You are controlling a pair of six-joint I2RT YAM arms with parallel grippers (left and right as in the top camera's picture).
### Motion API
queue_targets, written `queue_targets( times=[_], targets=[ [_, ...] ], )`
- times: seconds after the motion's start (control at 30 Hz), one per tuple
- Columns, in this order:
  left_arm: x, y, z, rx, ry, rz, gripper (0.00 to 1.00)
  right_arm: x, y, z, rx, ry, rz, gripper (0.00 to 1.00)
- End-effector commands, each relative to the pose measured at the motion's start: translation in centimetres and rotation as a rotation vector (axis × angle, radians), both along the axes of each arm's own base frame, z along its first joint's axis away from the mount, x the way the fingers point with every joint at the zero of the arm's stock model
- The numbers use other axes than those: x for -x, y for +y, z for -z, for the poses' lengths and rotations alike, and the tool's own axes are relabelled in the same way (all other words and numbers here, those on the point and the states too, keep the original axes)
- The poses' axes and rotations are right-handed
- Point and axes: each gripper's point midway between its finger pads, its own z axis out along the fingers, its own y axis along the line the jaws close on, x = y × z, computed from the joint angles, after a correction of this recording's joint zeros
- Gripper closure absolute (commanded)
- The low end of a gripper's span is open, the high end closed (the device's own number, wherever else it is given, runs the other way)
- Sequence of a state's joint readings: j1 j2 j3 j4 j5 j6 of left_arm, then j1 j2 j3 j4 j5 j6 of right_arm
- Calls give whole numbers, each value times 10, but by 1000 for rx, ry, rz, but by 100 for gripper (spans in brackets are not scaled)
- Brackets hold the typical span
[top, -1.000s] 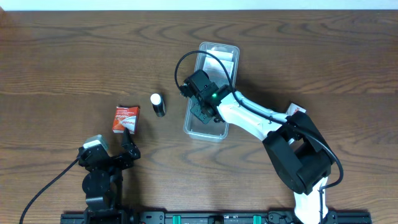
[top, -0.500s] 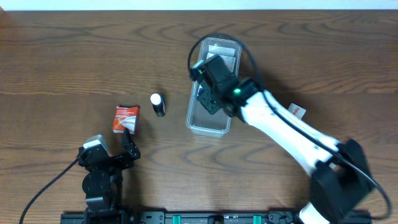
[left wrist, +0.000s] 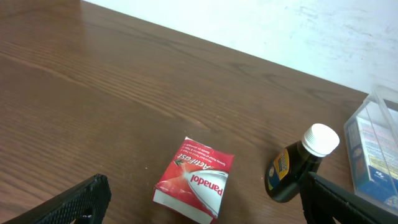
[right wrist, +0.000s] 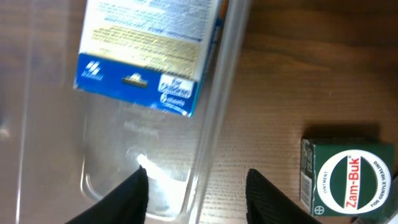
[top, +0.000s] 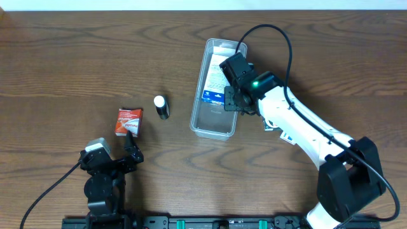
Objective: Pack container
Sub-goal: 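Release the blue box and withdraw the right gripper rightward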
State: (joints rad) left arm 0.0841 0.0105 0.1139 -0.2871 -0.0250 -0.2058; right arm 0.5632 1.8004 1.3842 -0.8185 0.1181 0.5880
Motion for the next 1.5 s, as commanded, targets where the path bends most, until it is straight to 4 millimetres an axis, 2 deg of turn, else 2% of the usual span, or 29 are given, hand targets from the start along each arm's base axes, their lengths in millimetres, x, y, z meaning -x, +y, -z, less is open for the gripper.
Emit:
queue_targets(
  times=[0.0,0.07,0.2,0.27,0.4,0.5,0.63,0.77,1.0,1.07,1.13,1.27,1.37,1.47],
  targets=[
    [0,-1,13,4,32,9,2,-4,-10,15,-4,25,132,59],
    [0,-1,13,4,32,9,2,-5,-9,22,3,35,131,64],
    [0,-1,13,4,32,9,2,-5,-6,34,4,61,126,85],
    [0,-1,13,4,32,9,2,-4,-6,35,8,66,122,92],
    [0,-1,13,4,32,9,2,-3,-1,34,28,55,26,93],
    [0,-1,13,4,32,9,2,3,10,32,40,54,-100,93],
    [0,-1,13,4,32,9,2,12,19,31,62,58,-179,93],
    [0,-1,13,4,32,9,2,21,21,33,51,88,-110,91],
    [0,-1,13,4,32,9,2,24,24,34,-3,110,3,93],
    [0,-1,13,4,32,9,2,24,24,34,-5,111,9,89],
    [0,-1,13,4,32,9,2,23,22,34,-3,111,12,78],
    [0,-1,13,4,32,9,2,13,9,25,30,64,24,65],
    [0,-1,13,4,32,9,2,2,-6,-2,40,-17,21,51],
    [0,-1,13,4,32,9,2,-7,-24,-45,23,-121,13,36]
  ],
)
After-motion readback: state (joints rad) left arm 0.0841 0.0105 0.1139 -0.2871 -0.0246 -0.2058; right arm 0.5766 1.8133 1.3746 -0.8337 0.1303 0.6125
